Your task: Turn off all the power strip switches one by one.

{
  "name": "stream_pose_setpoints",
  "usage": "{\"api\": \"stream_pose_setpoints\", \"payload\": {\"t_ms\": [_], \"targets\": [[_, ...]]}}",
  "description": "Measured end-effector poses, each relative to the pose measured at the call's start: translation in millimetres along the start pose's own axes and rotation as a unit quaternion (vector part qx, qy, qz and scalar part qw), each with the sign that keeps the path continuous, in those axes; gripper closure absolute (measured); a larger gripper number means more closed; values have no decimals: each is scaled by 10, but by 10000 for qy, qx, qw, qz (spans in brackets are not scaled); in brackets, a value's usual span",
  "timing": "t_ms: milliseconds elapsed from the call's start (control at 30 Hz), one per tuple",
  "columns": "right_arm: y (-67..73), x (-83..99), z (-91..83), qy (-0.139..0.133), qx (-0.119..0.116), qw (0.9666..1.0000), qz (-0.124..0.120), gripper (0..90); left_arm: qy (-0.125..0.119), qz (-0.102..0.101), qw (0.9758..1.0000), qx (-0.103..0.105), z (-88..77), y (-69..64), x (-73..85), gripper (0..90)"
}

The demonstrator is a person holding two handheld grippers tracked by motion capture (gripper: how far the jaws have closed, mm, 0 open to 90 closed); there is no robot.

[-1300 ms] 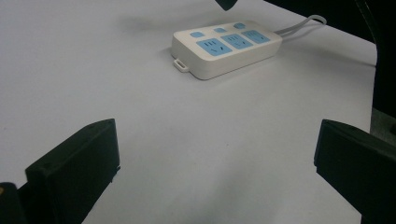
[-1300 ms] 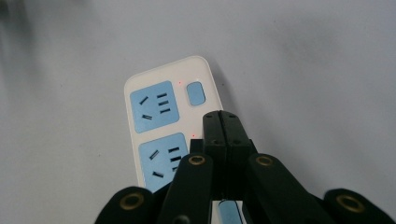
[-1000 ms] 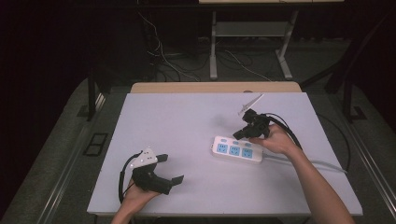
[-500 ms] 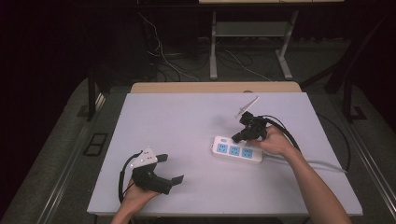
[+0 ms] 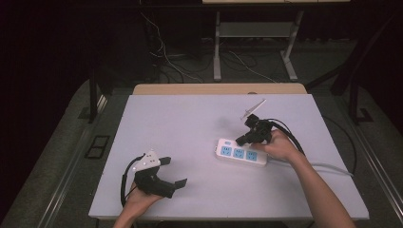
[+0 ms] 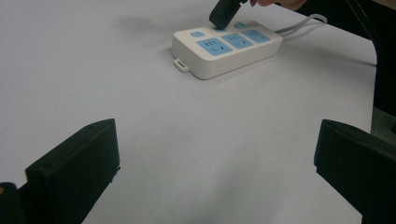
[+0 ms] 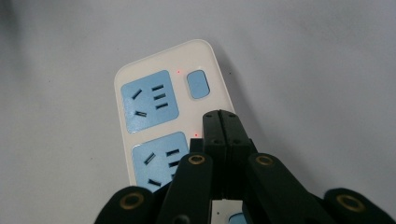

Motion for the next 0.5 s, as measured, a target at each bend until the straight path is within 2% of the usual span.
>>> {"api": "stream_pose_setpoints", "payload": {"t_ms": [100, 267, 500], "targets": [[2, 11, 0, -117, 25, 9999, -36, 900, 13, 6, 10000, -1, 2, -1, 2, 0], [18, 20, -1, -166, 159, 9997, -129, 900, 2, 6, 10000, -7, 0, -8, 0, 0], [14, 40, 7, -265, 182, 9995, -69, 900, 8, 2, 10000, -13, 2, -4, 1, 0]]}}
Point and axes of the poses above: each handheld gripper's, and its own axes: z roughly forward along the jaws, x roughly out of its underside, y roughly to its left, the point moved 9 cm from there along z, roughly forward along the jaws, and after that the axes turned 4 degrees about x, right-handed, at the moved point
